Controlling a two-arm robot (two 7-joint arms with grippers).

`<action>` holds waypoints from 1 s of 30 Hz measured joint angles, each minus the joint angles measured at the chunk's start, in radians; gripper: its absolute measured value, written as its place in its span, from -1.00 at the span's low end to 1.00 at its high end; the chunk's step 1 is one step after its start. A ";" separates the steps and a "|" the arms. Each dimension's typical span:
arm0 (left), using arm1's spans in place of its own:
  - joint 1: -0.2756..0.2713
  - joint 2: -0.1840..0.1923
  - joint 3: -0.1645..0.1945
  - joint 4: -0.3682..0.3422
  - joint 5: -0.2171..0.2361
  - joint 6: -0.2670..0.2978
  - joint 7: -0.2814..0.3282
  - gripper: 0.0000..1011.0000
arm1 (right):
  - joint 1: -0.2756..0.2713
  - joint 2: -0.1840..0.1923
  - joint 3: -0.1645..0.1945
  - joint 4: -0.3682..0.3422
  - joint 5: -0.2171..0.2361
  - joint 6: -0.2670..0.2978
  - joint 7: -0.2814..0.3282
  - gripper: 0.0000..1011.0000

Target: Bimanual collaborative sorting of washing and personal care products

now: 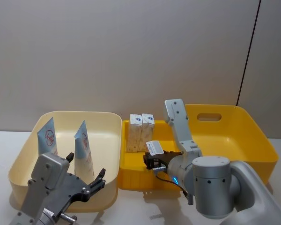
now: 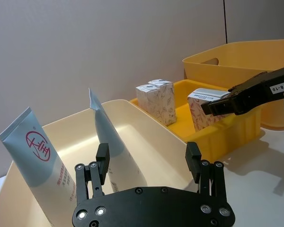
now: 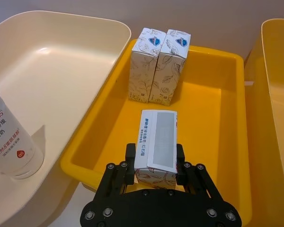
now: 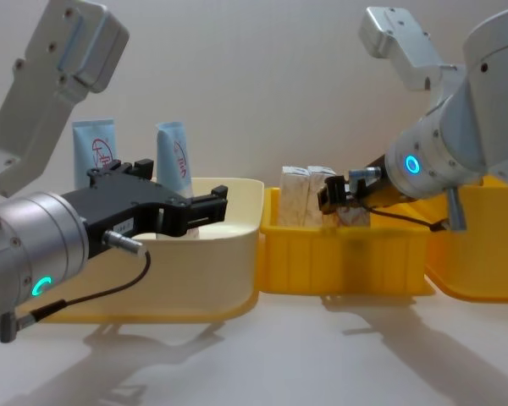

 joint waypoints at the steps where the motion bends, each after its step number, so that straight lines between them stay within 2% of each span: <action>1: 0.000 0.000 0.000 0.000 0.000 0.000 0.000 0.98 | 0.000 0.000 0.000 0.000 0.000 0.000 0.000 -0.11; 14: 0.000 0.000 0.000 0.000 0.000 0.000 0.000 0.98 | 0.001 0.003 -0.001 -0.006 -0.002 -0.018 0.010 -0.11; 30: 0.000 0.000 0.000 0.000 0.000 0.000 0.000 0.98 | 0.017 0.030 -0.003 -0.082 -0.020 -0.140 0.066 -0.11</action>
